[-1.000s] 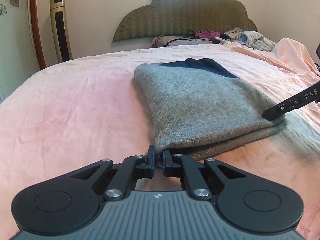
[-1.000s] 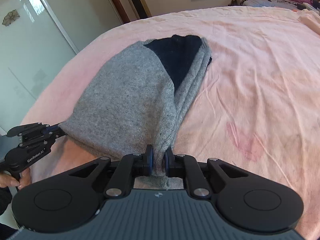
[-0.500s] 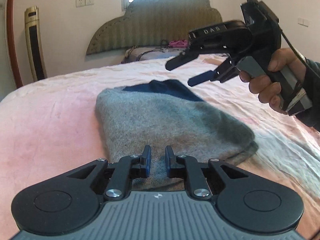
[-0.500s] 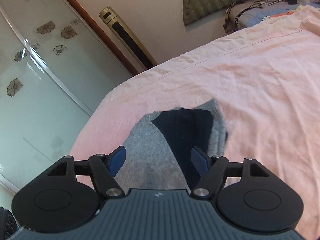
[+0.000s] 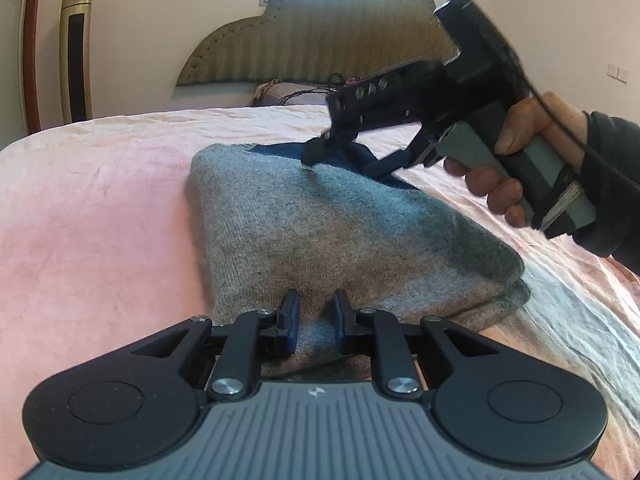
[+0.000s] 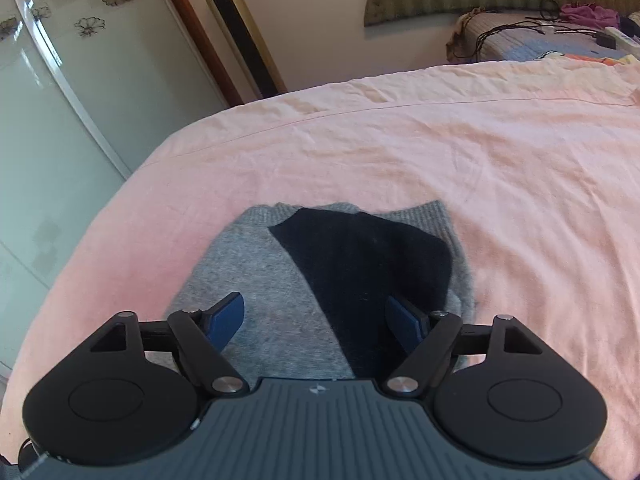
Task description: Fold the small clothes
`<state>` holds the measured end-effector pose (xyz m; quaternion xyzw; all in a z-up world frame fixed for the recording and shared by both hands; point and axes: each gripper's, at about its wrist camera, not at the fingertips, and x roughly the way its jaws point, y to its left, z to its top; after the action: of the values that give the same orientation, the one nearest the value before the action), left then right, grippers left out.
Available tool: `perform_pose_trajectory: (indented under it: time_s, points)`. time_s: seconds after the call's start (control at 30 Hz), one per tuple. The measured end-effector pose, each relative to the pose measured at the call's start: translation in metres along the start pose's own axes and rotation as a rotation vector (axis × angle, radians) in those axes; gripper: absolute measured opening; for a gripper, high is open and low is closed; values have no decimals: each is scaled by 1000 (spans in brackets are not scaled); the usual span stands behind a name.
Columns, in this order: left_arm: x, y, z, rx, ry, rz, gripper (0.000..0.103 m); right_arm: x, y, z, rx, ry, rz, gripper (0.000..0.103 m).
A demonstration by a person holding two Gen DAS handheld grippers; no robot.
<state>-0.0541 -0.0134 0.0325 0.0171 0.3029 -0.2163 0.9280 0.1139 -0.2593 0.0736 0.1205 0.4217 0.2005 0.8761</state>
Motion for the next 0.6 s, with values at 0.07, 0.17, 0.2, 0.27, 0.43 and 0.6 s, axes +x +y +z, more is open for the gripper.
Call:
perform_pose_trajectory:
  time_s: [0.07,0.17,0.2,0.27,0.43,0.6]
  points:
    - [-2,1,0,-4,-8,-4,21,16,-4,-6,-28,41,-48,81]
    - [-17,3,-5,-26,-27,-2,44,4,0,-8,-14,9,-69,79]
    - [-24,3,-7,-36,-39,-7,56,-7,6,-11,-8,-2,-70,79]
    - [-32,-2,-11,-25,-63,11,100,-35,22,-27,-47,-65,-18,83]
    - [-11,1,-5,-35,60,80,99,-34,27,-77,-175,-47,-10,92]
    - [-18,12,-9,-80,61,123,99,-69,43,-78,-132,-92,3,87]
